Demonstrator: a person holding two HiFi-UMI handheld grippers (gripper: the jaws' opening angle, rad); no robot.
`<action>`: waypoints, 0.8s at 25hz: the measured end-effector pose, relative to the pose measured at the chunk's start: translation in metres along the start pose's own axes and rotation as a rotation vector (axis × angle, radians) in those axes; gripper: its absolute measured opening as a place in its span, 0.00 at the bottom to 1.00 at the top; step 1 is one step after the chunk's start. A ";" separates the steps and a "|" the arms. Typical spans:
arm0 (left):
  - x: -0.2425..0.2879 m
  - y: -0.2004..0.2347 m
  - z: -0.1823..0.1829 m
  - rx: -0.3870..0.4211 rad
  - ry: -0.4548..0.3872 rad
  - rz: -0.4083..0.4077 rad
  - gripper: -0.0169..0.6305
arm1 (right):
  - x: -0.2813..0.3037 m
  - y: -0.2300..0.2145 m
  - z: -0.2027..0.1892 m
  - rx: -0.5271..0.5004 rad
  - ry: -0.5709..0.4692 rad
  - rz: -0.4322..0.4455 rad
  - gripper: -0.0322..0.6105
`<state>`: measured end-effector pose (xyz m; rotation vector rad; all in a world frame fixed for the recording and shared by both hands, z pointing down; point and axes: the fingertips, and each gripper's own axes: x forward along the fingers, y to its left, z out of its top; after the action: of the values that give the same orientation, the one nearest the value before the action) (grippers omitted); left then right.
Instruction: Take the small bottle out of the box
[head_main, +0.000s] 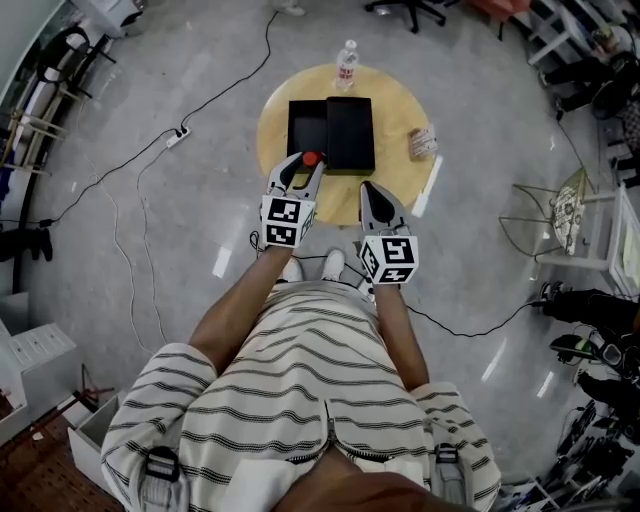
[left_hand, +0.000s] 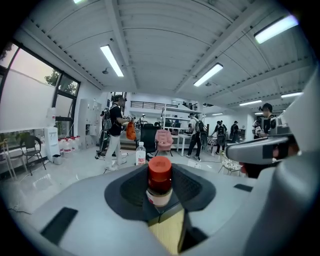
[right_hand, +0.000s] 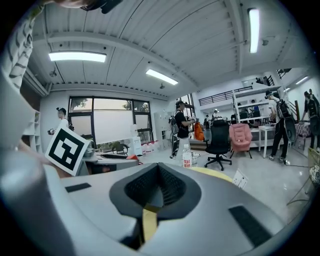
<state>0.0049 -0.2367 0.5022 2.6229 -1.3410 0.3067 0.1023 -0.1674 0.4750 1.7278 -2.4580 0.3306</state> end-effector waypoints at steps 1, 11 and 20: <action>-0.001 -0.001 0.001 0.003 -0.003 -0.002 0.26 | 0.000 0.000 0.001 -0.002 -0.001 0.000 0.07; -0.012 -0.008 0.012 0.027 -0.027 -0.015 0.26 | 0.001 -0.003 0.007 -0.003 -0.017 0.001 0.07; -0.022 -0.013 0.025 0.030 -0.051 -0.022 0.26 | 0.000 -0.003 0.013 -0.010 -0.027 -0.009 0.07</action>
<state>0.0053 -0.2182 0.4719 2.6861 -1.3316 0.2609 0.1059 -0.1718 0.4627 1.7504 -2.4650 0.2959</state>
